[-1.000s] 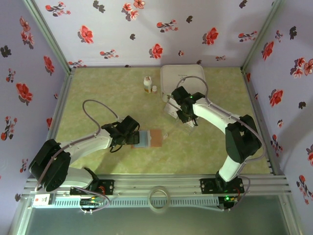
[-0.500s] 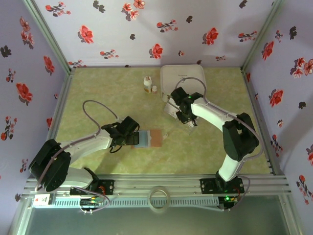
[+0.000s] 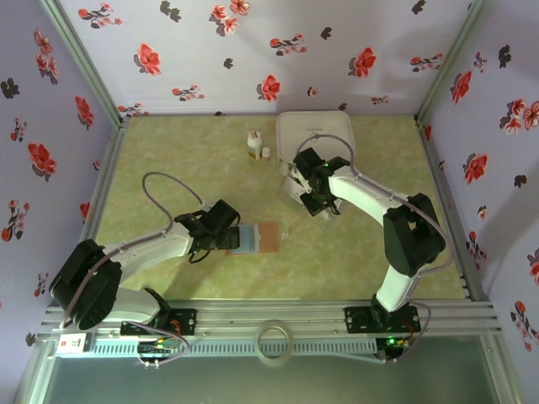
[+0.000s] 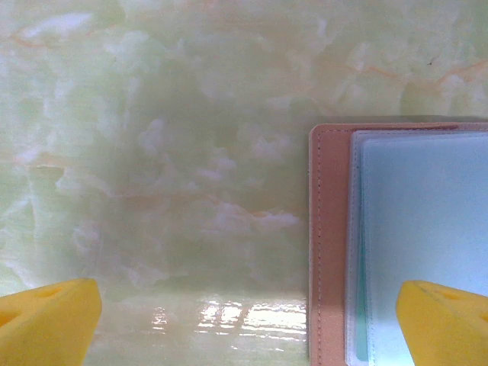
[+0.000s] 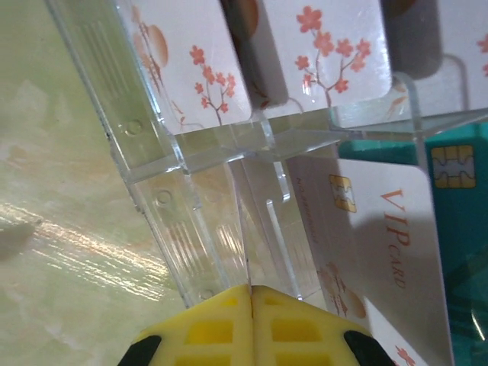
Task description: Put the credit cards into the card holder
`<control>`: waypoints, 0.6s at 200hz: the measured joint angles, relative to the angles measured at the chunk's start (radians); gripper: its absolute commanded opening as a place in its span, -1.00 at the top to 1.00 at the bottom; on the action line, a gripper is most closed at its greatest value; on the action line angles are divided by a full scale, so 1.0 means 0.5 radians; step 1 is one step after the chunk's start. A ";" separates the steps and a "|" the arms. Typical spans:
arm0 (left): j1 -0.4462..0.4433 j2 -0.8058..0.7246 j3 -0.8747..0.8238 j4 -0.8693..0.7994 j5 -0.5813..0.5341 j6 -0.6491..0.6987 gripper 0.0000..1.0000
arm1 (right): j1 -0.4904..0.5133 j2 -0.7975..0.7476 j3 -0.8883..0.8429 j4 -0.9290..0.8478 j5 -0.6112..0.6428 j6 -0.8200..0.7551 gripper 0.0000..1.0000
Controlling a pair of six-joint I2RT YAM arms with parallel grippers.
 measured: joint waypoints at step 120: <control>0.000 -0.002 0.005 -0.029 0.000 0.024 -0.99 | 0.124 -0.657 -0.111 0.098 -0.318 0.259 1.00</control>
